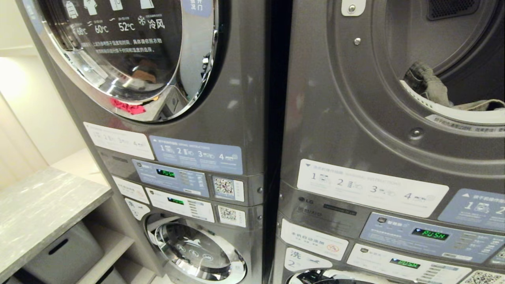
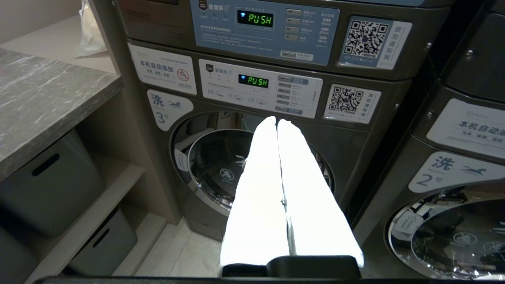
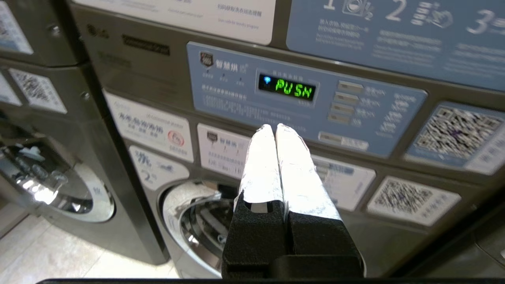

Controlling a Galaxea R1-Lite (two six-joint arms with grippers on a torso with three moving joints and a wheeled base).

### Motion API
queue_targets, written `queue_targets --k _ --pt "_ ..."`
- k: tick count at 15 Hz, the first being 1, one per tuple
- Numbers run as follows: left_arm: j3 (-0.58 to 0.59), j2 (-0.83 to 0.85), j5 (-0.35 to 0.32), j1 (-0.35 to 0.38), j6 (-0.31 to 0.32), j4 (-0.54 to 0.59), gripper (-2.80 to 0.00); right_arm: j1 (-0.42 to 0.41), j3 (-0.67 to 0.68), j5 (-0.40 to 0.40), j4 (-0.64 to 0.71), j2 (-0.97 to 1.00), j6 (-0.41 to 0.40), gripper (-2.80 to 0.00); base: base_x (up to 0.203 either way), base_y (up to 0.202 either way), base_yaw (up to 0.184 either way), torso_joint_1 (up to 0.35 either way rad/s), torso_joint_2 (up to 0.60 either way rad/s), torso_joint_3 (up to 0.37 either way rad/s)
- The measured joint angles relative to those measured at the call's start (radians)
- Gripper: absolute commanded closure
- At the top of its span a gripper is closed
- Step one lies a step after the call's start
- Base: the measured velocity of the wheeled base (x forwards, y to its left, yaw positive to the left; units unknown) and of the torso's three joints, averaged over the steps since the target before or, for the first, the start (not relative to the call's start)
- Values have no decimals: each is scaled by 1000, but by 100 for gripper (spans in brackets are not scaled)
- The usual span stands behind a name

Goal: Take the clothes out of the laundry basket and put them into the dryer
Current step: Put the clothes in the dryer, then close the dryer

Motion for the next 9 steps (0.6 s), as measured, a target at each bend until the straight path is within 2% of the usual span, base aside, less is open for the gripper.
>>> queue_targets --k 9 --pt "0 0 0 0 0 -1 0 0 0 11 0 0 -18 0 -197 0 2 2 3 2"
